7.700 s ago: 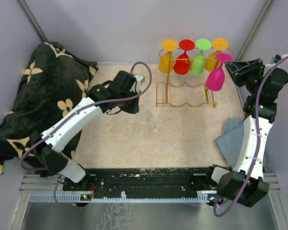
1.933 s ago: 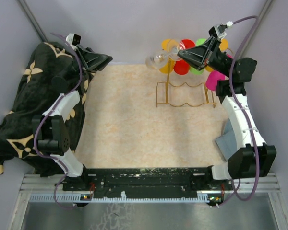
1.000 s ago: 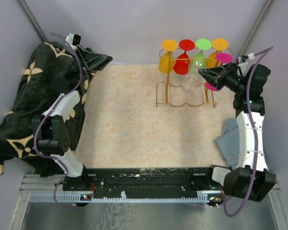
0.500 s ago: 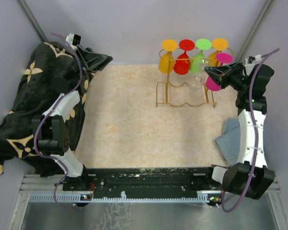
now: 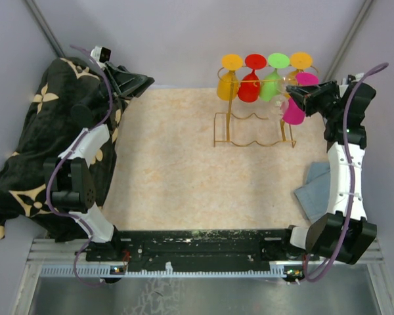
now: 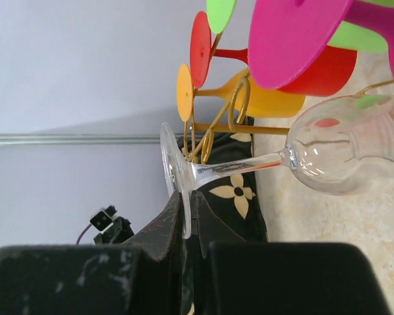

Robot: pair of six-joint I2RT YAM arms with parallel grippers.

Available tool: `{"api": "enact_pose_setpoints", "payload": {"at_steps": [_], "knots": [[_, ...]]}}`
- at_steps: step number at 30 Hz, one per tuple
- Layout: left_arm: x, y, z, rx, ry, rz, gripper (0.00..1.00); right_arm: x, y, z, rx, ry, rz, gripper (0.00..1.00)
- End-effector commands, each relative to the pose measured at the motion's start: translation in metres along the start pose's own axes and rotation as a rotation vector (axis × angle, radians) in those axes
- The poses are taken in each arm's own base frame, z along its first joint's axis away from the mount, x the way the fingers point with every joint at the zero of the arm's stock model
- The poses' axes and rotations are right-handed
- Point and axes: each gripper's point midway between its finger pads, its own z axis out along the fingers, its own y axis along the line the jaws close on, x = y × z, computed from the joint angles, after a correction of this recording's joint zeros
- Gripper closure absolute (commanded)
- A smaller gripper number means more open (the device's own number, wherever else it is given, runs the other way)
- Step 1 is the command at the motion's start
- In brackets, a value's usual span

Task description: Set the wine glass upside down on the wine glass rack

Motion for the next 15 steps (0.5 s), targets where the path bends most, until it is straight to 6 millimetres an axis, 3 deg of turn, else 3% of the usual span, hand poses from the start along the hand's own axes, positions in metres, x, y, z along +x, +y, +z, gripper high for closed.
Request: {"api": "enact_pose_setpoints", "payload": {"at_steps": [1,15], "knots": [[0.023,-0.029,-0.007,0.119,0.073,0.185,0.57,-0.019,0.036,-0.006,-0.083,-0.089,-0.093,1.0],[0.023,-0.03,-0.006,0.114,0.071,0.187,0.57,-0.031,0.021,0.005,-0.066,-0.127,-0.065,1.0]]}}
